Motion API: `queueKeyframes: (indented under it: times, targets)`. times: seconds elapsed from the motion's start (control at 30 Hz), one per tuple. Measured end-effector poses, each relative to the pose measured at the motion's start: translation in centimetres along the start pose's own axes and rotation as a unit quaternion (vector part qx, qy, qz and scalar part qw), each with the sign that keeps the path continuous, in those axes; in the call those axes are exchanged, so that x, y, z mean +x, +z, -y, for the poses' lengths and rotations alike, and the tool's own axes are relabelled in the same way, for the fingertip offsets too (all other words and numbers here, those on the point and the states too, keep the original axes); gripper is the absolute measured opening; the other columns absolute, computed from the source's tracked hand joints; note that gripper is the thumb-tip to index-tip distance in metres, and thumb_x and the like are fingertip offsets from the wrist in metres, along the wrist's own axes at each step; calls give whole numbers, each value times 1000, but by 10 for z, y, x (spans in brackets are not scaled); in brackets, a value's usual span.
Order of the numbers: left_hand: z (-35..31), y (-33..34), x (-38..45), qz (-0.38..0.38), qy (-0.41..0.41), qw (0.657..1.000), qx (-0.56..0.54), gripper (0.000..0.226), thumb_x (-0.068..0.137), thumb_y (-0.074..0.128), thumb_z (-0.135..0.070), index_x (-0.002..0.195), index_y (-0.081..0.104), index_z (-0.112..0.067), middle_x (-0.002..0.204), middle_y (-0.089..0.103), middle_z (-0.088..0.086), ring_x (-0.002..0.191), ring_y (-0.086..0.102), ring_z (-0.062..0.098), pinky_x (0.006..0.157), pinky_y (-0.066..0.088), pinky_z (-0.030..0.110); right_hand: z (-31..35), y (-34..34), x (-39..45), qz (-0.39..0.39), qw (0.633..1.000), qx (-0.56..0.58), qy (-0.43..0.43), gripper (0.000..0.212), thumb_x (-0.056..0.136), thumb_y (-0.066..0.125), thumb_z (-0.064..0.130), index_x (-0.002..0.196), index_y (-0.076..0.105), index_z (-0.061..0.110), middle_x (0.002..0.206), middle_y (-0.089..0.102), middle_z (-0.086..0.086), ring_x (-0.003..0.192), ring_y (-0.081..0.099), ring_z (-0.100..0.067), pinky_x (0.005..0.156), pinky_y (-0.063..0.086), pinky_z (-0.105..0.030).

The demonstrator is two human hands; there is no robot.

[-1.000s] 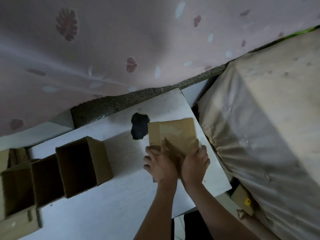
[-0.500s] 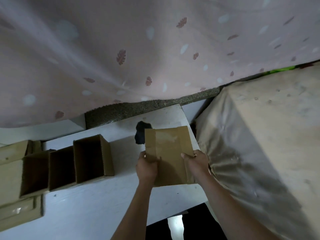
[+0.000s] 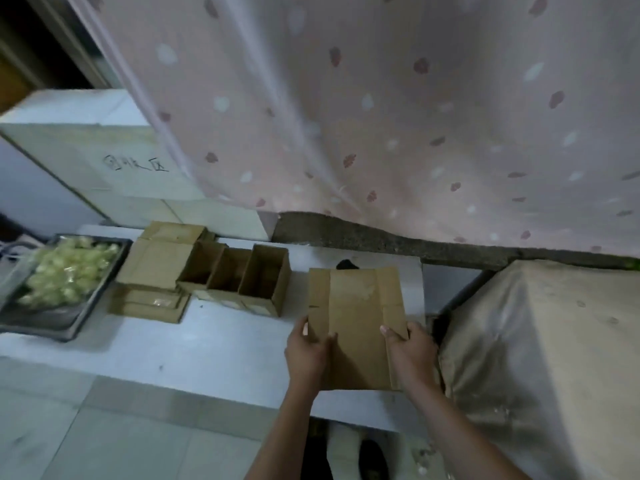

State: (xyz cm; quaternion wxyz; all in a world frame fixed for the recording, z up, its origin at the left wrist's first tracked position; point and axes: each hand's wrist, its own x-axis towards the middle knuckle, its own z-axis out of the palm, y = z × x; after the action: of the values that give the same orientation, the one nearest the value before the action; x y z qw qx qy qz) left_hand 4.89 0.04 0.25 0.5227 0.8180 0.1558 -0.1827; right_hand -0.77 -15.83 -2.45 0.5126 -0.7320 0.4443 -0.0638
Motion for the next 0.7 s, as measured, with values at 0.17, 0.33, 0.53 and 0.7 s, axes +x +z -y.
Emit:
queueKeyframes:
  times: [0.17, 0.33, 0.53, 0.7]
  targets:
    - [6, -28, -30, -81, 4, 996, -27, 55, 87, 78, -29, 135, 50, -25, 128, 64, 3, 109, 62, 24, 94, 52, 43, 24, 4, -13, 83, 993, -20, -77, 21, 88, 73, 31, 80, 58, 19, 77, 62, 4, 68, 57, -7, 49, 33, -17]
    - [16, -70, -47, -186, -30, 981, -47, 41, 87, 77, -32, 119, 54, -22, 114, 68, 4, 94, 66, 23, 87, 57, 44, 47, 34, -46, 145, 982, -21, -124, 20, 89, 71, 36, 82, 57, 25, 81, 62, 7, 73, 58, -7, 54, 39, -20]
    - [51, -127, -59, -263, -44, 961, -73, 33, 86, 77, -28, 111, 56, -22, 100, 69, -2, 83, 63, 10, 62, 48, 25, 62, 76, -94, 217, 965, -13, -145, 18, 90, 71, 32, 84, 59, 20, 83, 64, 6, 74, 60, -6, 54, 39, -17]
    - [74, -178, -56, -307, -58, 945, -99, 33, 84, 78, -28, 107, 55, -25, 86, 58, -19, 76, 53, -6, 61, 41, 21, 83, 117, -132, 255, 951, -24, -172, 16, 91, 70, 32, 97, 61, 20, 91, 62, 12, 82, 57, 0, 58, 40, -15]
